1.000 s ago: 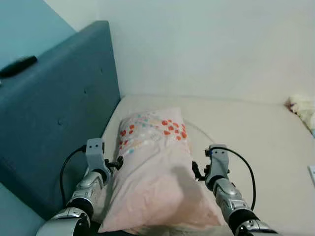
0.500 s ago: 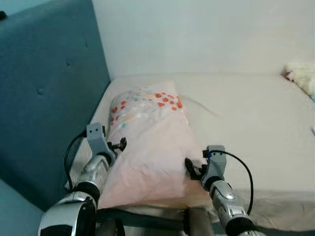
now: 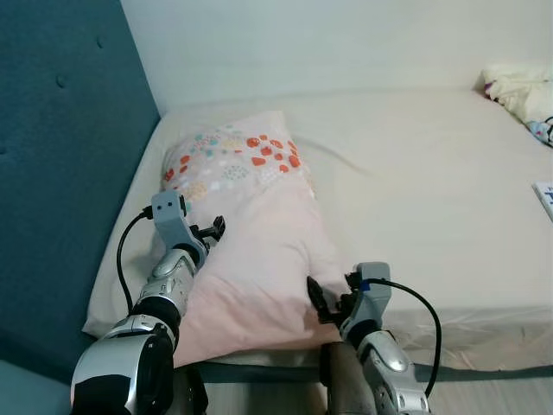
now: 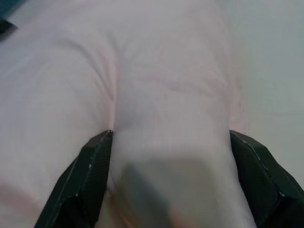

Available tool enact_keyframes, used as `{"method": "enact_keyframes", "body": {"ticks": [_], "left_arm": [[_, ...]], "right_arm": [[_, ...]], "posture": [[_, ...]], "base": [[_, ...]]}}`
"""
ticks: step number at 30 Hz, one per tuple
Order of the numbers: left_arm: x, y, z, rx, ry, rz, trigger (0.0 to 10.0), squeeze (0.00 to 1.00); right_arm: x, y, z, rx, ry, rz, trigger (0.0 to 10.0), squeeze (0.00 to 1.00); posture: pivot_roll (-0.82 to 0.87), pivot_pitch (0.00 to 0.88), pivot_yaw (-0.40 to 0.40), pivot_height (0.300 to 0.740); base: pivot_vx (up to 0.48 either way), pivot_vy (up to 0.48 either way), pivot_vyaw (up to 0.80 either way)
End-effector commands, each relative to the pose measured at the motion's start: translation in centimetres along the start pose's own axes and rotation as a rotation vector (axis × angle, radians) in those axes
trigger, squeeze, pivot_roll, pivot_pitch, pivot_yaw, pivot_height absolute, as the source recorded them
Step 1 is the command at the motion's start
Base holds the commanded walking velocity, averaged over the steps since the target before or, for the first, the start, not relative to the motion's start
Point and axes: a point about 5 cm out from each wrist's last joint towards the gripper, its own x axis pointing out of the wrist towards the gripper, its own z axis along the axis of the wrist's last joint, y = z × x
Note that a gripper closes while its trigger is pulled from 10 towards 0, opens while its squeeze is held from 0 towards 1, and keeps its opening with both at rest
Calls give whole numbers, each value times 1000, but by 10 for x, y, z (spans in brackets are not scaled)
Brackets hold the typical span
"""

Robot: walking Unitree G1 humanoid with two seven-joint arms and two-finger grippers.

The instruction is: Clean up the room

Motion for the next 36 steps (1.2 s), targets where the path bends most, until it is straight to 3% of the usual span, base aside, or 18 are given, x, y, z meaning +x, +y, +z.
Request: {"method": "enact_keyframes", "body": {"ticks": [1, 3, 7, 13, 15, 16, 19, 20, 21, 22, 23, 24, 25, 26, 27, 28, 31, 36], "left_arm": [[-4, 21, -5, 14, 23, 90, 10000, 0], [-4, 26, -1, 16, 6, 122, 10000, 0], [-5, 52, 23, -22, -70, 225, 10000, 0], [-7, 74, 49, -55, -151, 253, 10000, 0], [-8, 76, 48, -69, -135, 217, 10000, 0], [-9, 77, 36, -149, -79, 138, 10000, 0], [-12, 76, 25, -219, -34, 72, 10000, 0], [-14, 73, 14, -286, 4, 2, 10000, 455], [-14, 73, 14, -286, 4, 2, 10000, 455], [-16, 68, 5, -373, 30, -74, 10000, 1000], [-18, 62, -2, -458, 51, -173, 10000, 1000], [-18, 62, -2, -458, 51, -173, 10000, 1000], [-21, 53, -8, -533, 69, -285, 10000, 1000], [-21, 53, -8, -533, 69, -285, 10000, 1000], [-23, 44, -14, -611, 85, -390, 10000, 1000], [-23, 44, -14, -611, 85, -390, 10000, 1000], [-29, 21, -24, -730, 111, -568, 10000, 1000], [-30, 4, -27, -765, 112, -666, 10000, 1000]], "right_arm": [[-8, 7, -10, 28, 53, 36, 10000, 0], [-10, 9, -9, 31, 50, 47, 10000, 0], [-17, 12, -6, 34, 42, 65, 10000, 0], [-23, 14, -1, 41, 51, 65, 10000, 0], [-24, 14, 0, 42, 52, 64, 10000, 0], [-24, 13, 1, 42, 49, 59, 10000, 0], [-25, 13, 3, 43, 52, 55, 10000, 0], [-26, 12, 4, 40, 55, 51, 10000, 0], [-26, 12, 4, 40, 55, 51, 10000, 0], [-26, 11, 5, 39, 56, 48, 10000, 0], [-28, 9, 7, 33, 60, 43, 10000, 0], [-28, 9, 7, 33, 60, 43, 10000, 0], [-29, 7, 8, 30, 60, 37, 10000, 0], [-29, 7, 8, 30, 60, 37, 10000, 0], [-30, 5, 9, 26, 59, 30, 10000, 0], [-30, 5, 9, 26, 59, 30, 10000, 0], [-29, 0, 13, 22, 56, 16, 10000, 0], [-28, -1, 16, 21, 60, 11, 10000, 0]], "posture": [[-199, 287, 37, 559], [-199, 287, 37, 559], [-206, 316, 36, 559], [-204, 332, 34, 559], [-198, 337, 35, 559], [-200, 339, 37, 559], [-200, 339, 37, 559], [-201, 341, 37, 559], [-201, 341, 37, 559], [-202, 342, 35, 559], [-204, 340, 36, 559], [-204, 340, 36, 559], [-204, 338, 36, 559], [-204, 338, 36, 559], [-203, 336, 35, 559], [-203, 336, 35, 559], [-202, 328, 34, 559], [-198, 319, 33, 559]], "base": [[0, 0, 0], [0, 0, 0], [0, 0, 0], [0, 0, 0], [0, 0, 0], [0, 0, 0], [0, 0, 0], [0, 0, 0], [0, 0, 0], [0, 0, 0], [0, 0, 0], [0, 0, 0], [0, 0, 0], [0, 0, 0], [0, 0, 0], [0, 0, 0], [0, 0, 0], [0, 0, 0]]}}
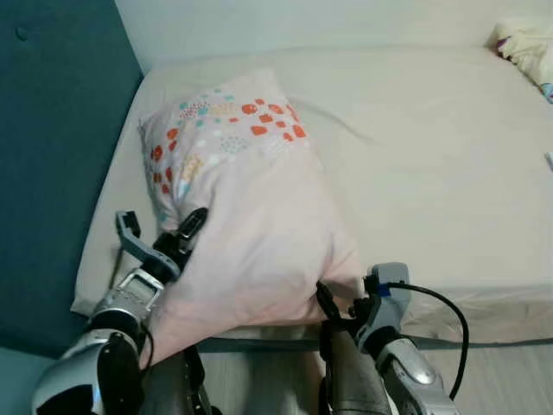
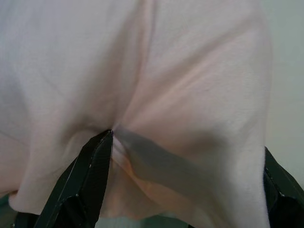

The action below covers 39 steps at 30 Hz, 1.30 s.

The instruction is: Clean up the room

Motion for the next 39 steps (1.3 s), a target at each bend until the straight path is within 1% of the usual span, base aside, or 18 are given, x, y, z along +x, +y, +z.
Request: {"method": "enact_keyframes", "body": {"ticks": [1, 6, 7, 8, 13, 17, 19, 20, 21, 22, 24, 25, 26, 29, 31, 32, 34, 39], "left_arm": [[2, -2, -28, -53, 98, -50, 10000, 1000], [8, -8, -41, 2, 155, -82, 10000, 1000], [10, -10, -48, 45, 199, -94, 39, 0], [12, -13, -59, 74, 253, -127, 0, 0], [14, -17, -70, 102, 303, -153, 0, 0], [21, -20, -68, 177, 306, -120, 0, 0], [21, -20, -68, 177, 306, -120, 0, 0], [23, -20, -64, 225, 303, -96, 0, 0], [28, -20, -54, 319, 287, -38, 0, 0], [28, -20, -54, 319, 287, -38, 0, 0], [42, -28, -28, 529, 230, 33, 0, 0], [47, -33, -20, 589, 203, 49, 0, 0], [47, -33, -20, 589, 203, 49, 0, 0], [79, -75, 19, 970, 125, 42, 0, 0], [79, -75, 19, 970, 125, 42, 0, 0], [85, -85, 28, 1063, 99, 56, 0, 0], [92, -100, 45, 1153, 50, 73, 0, 0], [90, -99, 63, 1259, 38, 165, 0, 0]], "right_arm": [[-1, 3, -6, 26, 31, 10, 10000, 0], [1, 2, -5, 26, 33, 6, 10000, 0], [2, 2, -4, 27, 33, 3, 10000, 0], [3, 1, -2, 28, 32, 0, 10000, 0], [5, 0, 0, 28, 27, -6, 10000, 0], [9, 0, 2, 29, 21, -8, 10000, 0], [9, 0, 2, 29, 21, -8, 10000, 0], [10, 0, 3, 29, 19, -8, 10000, 0], [11, 0, 4, 30, 15, -8, 10000, 0], [11, 0, 4, 30, 15, -8, 10000, 0], [14, 0, 5, 29, 9, -9, 10000, 0], [15, 1, 6, 30, 7, -9, 10000, 0], [15, 1, 6, 30, 7, -9, 10000, 0], [18, 1, 10, 30, -8, -9, 10000, 0], [18, 1, 10, 30, -8, -9, 10000, 0], [20, 2, 10, 30, -11, -9, 10000, 0], [21, 2, 12, 30, -20, -9, 10000, 0], [21, 2, 14, 31, -30, -13, 10000, 0]], "posture": [[-196, 316, 32, 559], [-192, 311, 31, 559], [-191, 307, 32, 559], [-188, 304, 32, 559], [-187, 297, 33, 559], [-182, 289, 37, 559], [-182, 289, 37, 559], [-177, 283, 40, 559], [-173, 278, 42, 559], [-173, 278, 42, 559], [-168, 271, 43, 559], [-168, 271, 43, 559], [-168, 271, 43, 559], [-160, 253, 47, 559], [-160, 253, 47, 559], [-163, 248, 49, 559], [-164, 243, 53, 559], [-168, 244, 59, 559]], "base": [[0, 0, 0], [0, 0, 0], [0, 0, 0], [0, 0, 0], [0, 0, 0], [0, 0, 0], [0, 0, 0], [0, 0, 0], [0, 0, 0], [0, 0, 0], [0, 0, 0], [0, 0, 0], [0, 0, 0], [0, 0, 0], [0, 0, 0], [0, 0, 0], [0, 0, 0], [0, 0, 0]]}}
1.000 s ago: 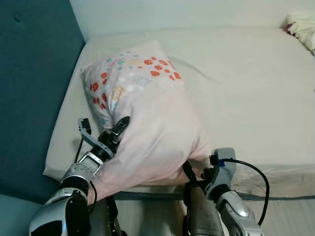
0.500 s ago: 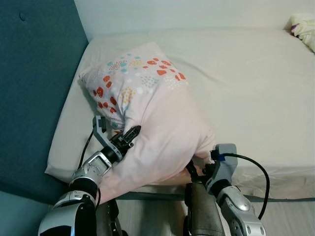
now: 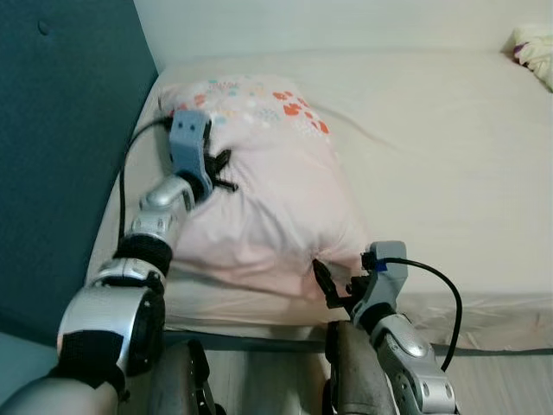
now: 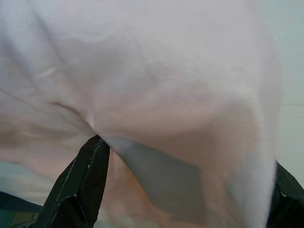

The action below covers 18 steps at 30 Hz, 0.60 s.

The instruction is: Clean up the room

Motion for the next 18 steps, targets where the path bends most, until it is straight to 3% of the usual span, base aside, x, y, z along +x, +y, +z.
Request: {"method": "enact_keyframes", "body": {"ticks": [1, 8, 12, 18], "left_arm": [[-5, 12, -5, 40, 30, 58, 0, 0], [-25, 39, -34, 99, 180, 213, 0, 0], [-48, 63, -59, 138, 287, 343, 0, 0], [-58, 77, -61, 167, 296, 419, 0, 0]], "right_arm": [[-2, 1, -5, 21, 8, 0, 10000, 0], [-6, 2, -5, 24, 7, -5, 10000, 0], [-8, 4, -4, 27, 3, -3, 10000, 0], [-9, 4, -3, 29, -4, -2, 10000, 0]], "posture": [[-172, 246, 62, 559], [-175, 258, 63, 559], [-184, 268, 64, 559], [-187, 270, 63, 559]], "base": [[0, 0, 0], [0, 0, 0], [0, 0, 0], [0, 0, 0]]}}
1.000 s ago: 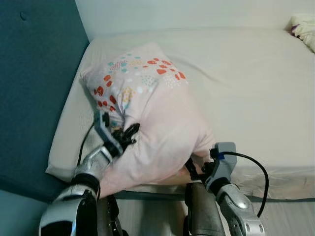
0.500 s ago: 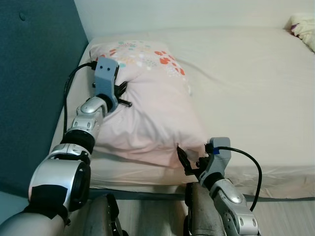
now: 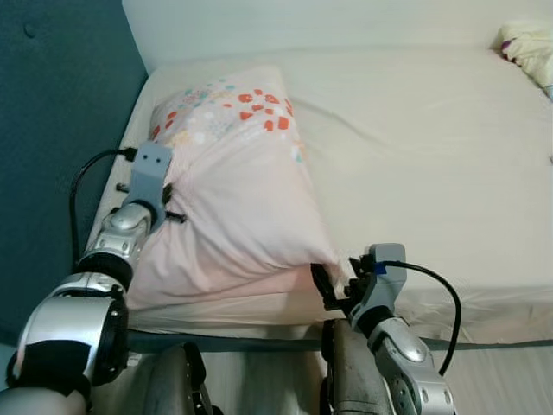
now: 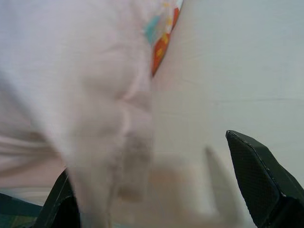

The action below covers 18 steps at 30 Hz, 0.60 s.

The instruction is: Clean up the room

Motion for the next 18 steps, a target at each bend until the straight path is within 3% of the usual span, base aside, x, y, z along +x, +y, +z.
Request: {"method": "enact_keyframes", "body": {"ticks": [1, 3, 7, 12, 15, 18], "left_arm": [[-5, 23, -8, 11, 21, 102, 0, 0], [-5, 23, -8, 11, 21, 102, 0, 0], [-3, 42, 17, -49, -62, 215, 0, 0], [-2, 48, 30, -82, -107, 245, 0, 0], [-3, 63, 55, -132, -194, 313, 0, 0], [-6, 73, 50, -168, -180, 366, 0, 0]], "right_arm": [[-4, 2, -3, 23, 11, 0, 10000, 0], [-4, 2, -3, 23, 11, 0, 10000, 0], [-6, 2, -2, 23, 8, 0, 10000, 0], [-6, 2, -1, 23, 8, -1, 10000, 0], [-6, 3, -1, 24, 9, -1, 10000, 0], [-5, 4, -1, 26, 10, 4, 10000, 0]], "posture": [[-192, 273, 63, 559], [-192, 273, 63, 559], [-199, 278, 61, 559], [-200, 278, 61, 559], [-196, 278, 58, 559], [-192, 278, 58, 559]], "base": [[0, 0, 0], [0, 0, 0], [0, 0, 0], [0, 0, 0], [0, 0, 0], [0, 0, 0]]}}
